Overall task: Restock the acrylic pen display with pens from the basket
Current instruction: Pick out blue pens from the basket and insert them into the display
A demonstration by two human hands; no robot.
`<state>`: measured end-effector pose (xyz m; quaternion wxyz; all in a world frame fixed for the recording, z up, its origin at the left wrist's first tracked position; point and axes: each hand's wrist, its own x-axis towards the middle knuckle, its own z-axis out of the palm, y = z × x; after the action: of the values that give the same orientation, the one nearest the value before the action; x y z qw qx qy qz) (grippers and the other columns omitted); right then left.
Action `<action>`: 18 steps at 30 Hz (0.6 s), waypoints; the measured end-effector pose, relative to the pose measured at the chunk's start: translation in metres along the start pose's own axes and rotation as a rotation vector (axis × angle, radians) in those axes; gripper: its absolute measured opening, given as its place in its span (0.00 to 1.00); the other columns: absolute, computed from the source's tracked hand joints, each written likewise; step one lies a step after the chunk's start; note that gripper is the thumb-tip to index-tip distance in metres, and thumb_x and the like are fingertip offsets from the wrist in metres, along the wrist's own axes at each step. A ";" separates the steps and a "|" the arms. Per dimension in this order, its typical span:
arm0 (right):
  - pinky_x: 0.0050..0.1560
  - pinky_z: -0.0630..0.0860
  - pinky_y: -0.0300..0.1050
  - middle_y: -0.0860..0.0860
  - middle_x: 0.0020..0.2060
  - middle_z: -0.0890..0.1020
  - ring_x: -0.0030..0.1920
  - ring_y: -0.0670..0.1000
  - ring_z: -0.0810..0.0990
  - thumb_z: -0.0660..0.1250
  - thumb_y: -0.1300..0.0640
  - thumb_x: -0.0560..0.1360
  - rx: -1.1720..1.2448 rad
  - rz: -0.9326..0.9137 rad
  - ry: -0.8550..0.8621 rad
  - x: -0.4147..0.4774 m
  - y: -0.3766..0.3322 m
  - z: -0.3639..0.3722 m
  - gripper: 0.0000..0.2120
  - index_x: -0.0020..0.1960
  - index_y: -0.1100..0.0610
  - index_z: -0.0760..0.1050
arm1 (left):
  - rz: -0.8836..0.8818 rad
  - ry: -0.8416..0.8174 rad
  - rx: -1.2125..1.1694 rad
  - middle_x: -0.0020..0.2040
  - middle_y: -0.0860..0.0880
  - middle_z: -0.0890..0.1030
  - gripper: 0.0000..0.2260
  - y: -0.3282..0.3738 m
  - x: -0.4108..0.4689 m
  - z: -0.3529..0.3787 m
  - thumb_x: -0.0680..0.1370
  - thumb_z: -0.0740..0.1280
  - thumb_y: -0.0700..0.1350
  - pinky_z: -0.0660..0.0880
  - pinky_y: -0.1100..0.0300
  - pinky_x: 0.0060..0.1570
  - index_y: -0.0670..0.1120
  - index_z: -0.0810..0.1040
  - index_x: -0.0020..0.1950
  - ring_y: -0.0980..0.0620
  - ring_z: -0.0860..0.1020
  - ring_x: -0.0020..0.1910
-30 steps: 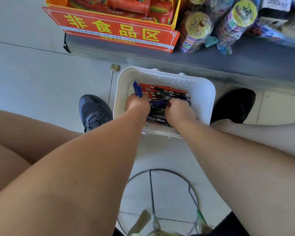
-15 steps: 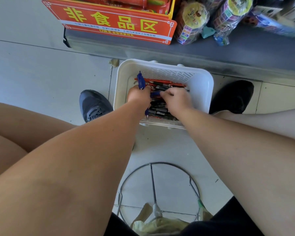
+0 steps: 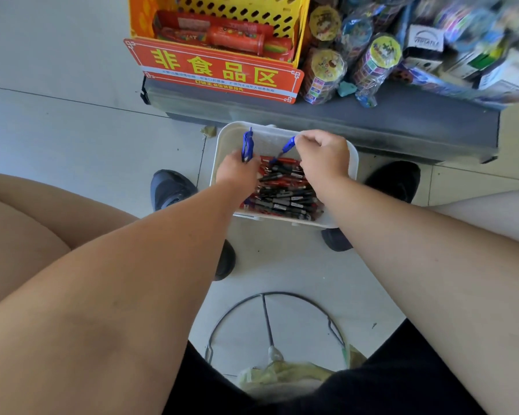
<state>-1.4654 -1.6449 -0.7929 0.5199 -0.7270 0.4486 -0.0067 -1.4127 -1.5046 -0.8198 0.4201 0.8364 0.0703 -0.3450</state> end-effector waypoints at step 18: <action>0.46 0.81 0.46 0.51 0.49 0.86 0.53 0.52 0.85 0.64 0.53 0.81 0.279 -0.247 -0.164 -0.048 -0.069 -0.064 0.10 0.56 0.55 0.83 | 0.382 0.051 -0.042 0.35 0.49 0.81 0.03 0.088 -0.091 -0.026 0.75 0.74 0.48 0.76 0.57 0.40 0.49 0.83 0.44 0.53 0.77 0.33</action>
<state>-1.4797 -1.6575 -0.6889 0.6454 -0.6955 0.3071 -0.0733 -1.4316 -1.5254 -0.6938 0.4936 0.8339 -0.0720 -0.2361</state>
